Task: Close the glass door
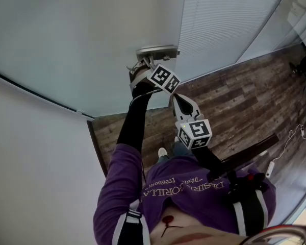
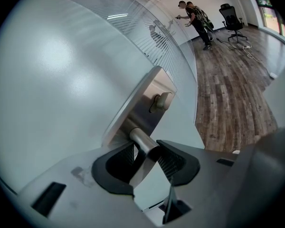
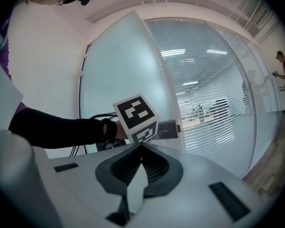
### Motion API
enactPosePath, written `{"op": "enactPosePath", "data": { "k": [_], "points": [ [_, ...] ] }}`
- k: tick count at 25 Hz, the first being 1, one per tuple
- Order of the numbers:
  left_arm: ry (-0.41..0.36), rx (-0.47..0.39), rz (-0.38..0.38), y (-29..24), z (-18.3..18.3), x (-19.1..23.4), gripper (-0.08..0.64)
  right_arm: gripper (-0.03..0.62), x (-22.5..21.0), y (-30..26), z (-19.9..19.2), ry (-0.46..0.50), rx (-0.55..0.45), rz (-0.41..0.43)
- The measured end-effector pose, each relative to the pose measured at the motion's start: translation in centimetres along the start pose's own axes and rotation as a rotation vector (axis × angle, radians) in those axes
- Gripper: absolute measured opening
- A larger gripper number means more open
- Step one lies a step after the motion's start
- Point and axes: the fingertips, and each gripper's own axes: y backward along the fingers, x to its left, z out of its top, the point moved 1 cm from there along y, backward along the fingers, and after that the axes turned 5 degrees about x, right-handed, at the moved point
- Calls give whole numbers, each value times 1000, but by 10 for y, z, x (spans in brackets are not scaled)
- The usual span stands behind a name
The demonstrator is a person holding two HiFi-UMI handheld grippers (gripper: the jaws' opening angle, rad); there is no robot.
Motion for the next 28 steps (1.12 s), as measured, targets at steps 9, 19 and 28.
{"op": "enactPosePath", "data": {
  "k": [9, 19, 28],
  "points": [
    [24, 15, 19, -15, -2, 9, 141, -3, -8, -22, 9, 47, 13, 72],
    [46, 40, 39, -26, 13, 22, 141, -3, -28, -36, 19, 64, 27, 116],
    [65, 51, 57, -38, 12, 29, 141, -3, -33, -51, 15, 70, 29, 156]
  ]
}}
